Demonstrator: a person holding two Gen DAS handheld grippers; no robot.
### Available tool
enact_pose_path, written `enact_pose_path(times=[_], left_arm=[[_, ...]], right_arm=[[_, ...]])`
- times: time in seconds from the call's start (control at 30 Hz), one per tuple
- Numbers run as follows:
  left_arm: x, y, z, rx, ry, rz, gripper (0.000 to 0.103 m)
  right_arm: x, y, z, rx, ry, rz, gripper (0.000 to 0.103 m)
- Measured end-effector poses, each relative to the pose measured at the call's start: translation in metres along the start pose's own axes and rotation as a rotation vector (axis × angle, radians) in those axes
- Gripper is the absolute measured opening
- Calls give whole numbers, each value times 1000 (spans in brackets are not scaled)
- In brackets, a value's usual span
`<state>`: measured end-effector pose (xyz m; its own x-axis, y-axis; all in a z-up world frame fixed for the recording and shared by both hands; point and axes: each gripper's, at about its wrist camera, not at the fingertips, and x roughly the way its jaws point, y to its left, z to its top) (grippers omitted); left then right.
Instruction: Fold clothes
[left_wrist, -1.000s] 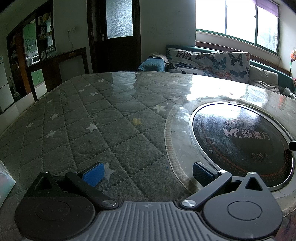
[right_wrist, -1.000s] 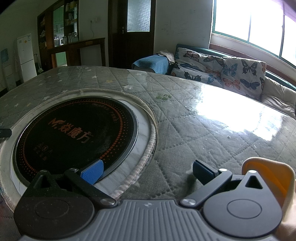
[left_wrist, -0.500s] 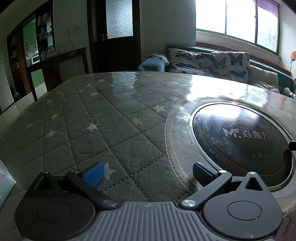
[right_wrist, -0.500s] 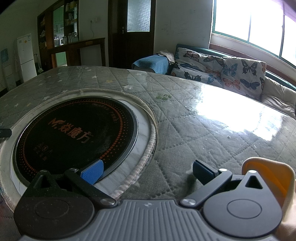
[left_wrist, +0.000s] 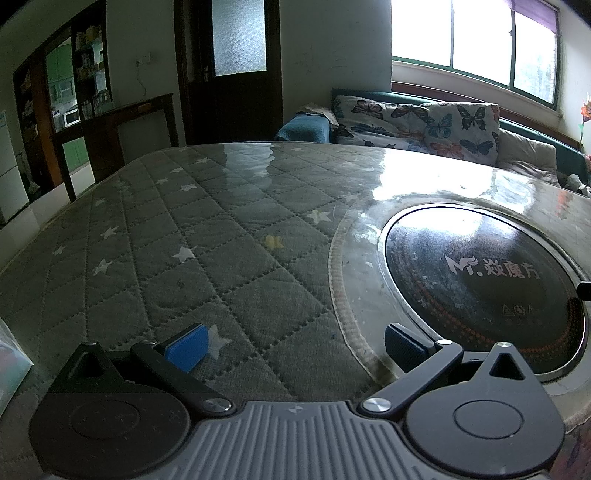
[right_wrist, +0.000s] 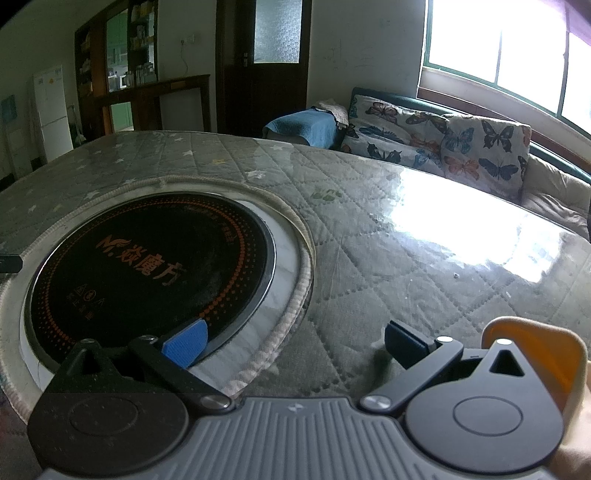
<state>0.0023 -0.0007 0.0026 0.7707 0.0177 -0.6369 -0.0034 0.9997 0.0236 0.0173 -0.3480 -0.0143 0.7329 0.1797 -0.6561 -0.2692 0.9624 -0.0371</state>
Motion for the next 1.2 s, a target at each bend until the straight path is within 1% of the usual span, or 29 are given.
enact_pose_path(times=[0.17, 0.4, 0.8, 0.87, 1.0, 1.2], left_arm=[[-3, -1, 2, -1, 4, 12, 103], [-12, -10, 7, 9, 1, -1, 103], [-40, -40, 15, 49, -22, -73, 103], [-42, -45, 17, 52, -23, -90, 103], [-48, -56, 18, 66, -28, -109, 103], [-57, -71, 20, 95, -44, -133, 103]], right_arm=[[-1, 2, 1, -6, 7, 5, 103], [-10, 3, 0, -7, -1, 10, 103], [-35, 2, -1, -2, -26, 30, 103], [-39, 3, -3, 4, -35, 23, 103], [-49, 4, -3, 4, -53, 30, 103], [-63, 3, -5, 15, -84, 13, 103]])
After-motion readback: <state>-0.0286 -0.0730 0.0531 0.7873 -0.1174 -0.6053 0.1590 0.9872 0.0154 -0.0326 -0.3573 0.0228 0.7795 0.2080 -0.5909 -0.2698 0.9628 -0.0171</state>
